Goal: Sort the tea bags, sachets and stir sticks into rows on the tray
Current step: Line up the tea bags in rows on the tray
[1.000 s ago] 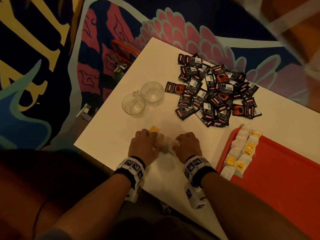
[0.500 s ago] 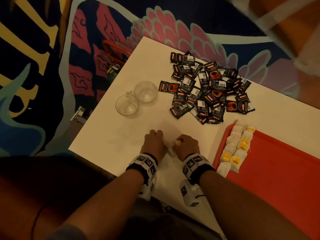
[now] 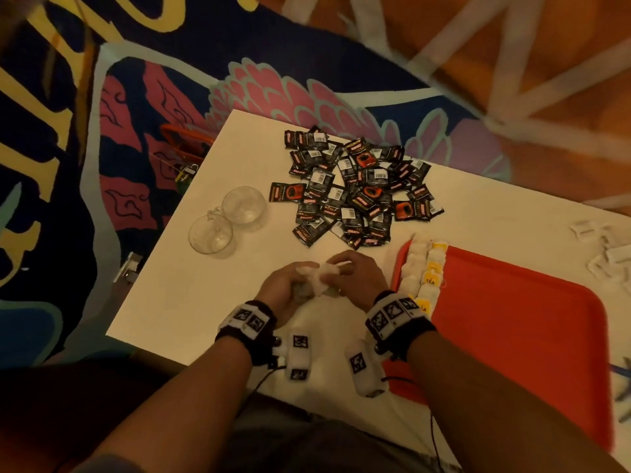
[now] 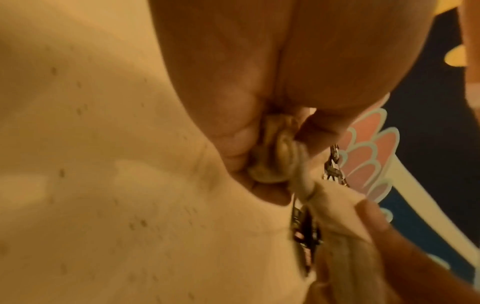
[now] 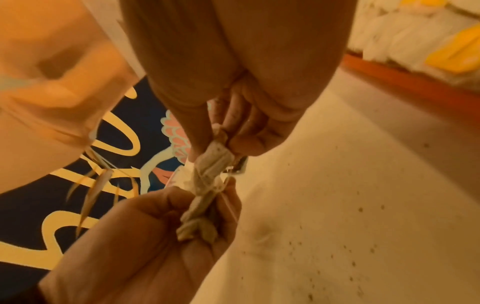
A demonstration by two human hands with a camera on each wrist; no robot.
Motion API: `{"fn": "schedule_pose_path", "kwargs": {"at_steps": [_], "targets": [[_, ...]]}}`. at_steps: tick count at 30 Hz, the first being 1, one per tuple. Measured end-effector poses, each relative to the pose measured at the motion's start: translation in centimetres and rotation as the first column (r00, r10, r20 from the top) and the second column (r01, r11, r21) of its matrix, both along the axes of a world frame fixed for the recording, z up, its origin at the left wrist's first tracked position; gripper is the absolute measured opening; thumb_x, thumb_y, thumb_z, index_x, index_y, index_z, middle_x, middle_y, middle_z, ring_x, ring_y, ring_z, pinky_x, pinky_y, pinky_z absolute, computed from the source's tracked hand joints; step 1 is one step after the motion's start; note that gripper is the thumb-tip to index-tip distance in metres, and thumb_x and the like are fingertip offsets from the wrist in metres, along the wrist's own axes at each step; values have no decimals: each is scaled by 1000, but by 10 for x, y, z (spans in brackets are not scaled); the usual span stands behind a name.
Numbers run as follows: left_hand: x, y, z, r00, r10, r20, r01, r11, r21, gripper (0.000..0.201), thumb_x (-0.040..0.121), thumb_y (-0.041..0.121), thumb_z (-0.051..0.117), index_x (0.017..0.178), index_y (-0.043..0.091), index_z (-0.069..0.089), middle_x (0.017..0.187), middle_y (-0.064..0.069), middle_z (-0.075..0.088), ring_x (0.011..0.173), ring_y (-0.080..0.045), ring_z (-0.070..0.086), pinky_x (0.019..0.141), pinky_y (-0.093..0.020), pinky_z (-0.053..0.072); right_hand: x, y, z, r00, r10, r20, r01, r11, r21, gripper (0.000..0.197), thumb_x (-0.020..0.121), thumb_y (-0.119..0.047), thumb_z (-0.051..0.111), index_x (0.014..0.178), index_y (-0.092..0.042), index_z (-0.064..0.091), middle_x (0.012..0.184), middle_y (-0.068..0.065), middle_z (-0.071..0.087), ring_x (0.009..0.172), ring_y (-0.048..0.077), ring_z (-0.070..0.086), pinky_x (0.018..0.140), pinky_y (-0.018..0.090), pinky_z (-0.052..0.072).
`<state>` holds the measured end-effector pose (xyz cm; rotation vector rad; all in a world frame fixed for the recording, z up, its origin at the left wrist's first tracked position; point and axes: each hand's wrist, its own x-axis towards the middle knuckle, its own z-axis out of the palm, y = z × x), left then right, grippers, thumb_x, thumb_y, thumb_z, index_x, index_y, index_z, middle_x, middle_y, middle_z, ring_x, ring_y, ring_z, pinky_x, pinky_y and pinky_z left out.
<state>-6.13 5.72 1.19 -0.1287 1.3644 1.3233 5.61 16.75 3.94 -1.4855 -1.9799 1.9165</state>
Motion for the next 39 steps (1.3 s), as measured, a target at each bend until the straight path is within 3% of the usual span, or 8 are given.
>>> {"fn": "schedule_pose_path", "kwargs": {"at_steps": [3, 7, 10, 14, 21, 26, 30, 39], "targets": [[20, 21, 21, 970, -69, 234, 51, 995, 84, 36, 98, 31, 41, 109, 10, 69, 101, -12, 70, 83, -26, 64, 72, -33, 52, 16, 10, 12, 998, -6, 58, 0, 994, 108, 29, 70, -26, 85, 89, -28, 64, 88, -1, 70, 81, 15, 68, 68, 30, 58], [49, 45, 40, 957, -263, 122, 245, 959, 142, 38, 94, 35, 58, 123, 12, 62, 94, -7, 68, 71, -13, 63, 61, -27, 53, 48, 27, 26, 994, -90, 57, 79, 982, 169, 25, 73, -29, 83, 81, -29, 60, 85, -4, 65, 80, 13, 63, 62, 23, 49], [68, 58, 50, 958, -273, 89, 256, 951, 171, 21, 99, 23, 53, 113, 9, 59, 68, 0, 64, 52, -6, 57, 50, -19, 49, 76, 36, 37, 954, -264, -140, 250, 962, -107, 23, 75, -9, 82, 87, -15, 63, 77, 1, 66, 72, 14, 65, 61, 22, 51], [83, 70, 55, 964, -237, 120, 213, 960, 181, 22, 87, 18, 63, 108, 9, 61, 76, -4, 67, 59, -10, 60, 47, -17, 48, 108, 43, 51, 842, -464, -276, 310, 834, -456, 22, 81, 6, 70, 97, -7, 63, 84, 7, 70, 74, 17, 70, 64, 29, 58], [105, 86, 66, 978, -195, 79, 179, 968, 173, 34, 94, -11, 46, 111, 10, 66, 100, -13, 71, 83, -24, 69, 58, -27, 58, 141, 56, 59, 813, -492, -312, 379, 853, -358, 22, 85, 3, 69, 101, -10, 62, 102, 11, 69, 88, 23, 67, 74, 34, 56], [118, 95, 76, 959, -227, -170, 236, 971, 34, 43, 83, -19, 38, 102, 5, 68, 89, -6, 67, 62, -13, 59, 41, -20, 42, 156, 63, 66, 782, -504, -365, 416, 860, -296, 22, 81, 5, 71, 92, -12, 62, 90, 8, 69, 77, 19, 67, 61, 25, 56], [128, 103, 82, 929, -236, -284, 255, 966, 32, 24, 87, -10, 47, 90, 1, 68, 81, -9, 59, 55, -12, 46, 35, -18, 25, 163, 63, 69, 795, -472, -381, 421, 881, -215, 24, 79, 8, 72, 88, -11, 62, 81, 6, 70, 69, 15, 67, 59, 25, 56], [146, 109, 82, 796, -339, -502, 414, 909, 44, 7, 87, 15, 75, 90, 10, 71, 63, -3, 55, 51, -11, 46, 42, -19, 31, 175, 62, 59, 881, -362, -304, 391, 920, 39, 28, 74, 2, 79, 86, -18, 64, 83, 4, 70, 82, 22, 69, 75, 40, 58]]}}
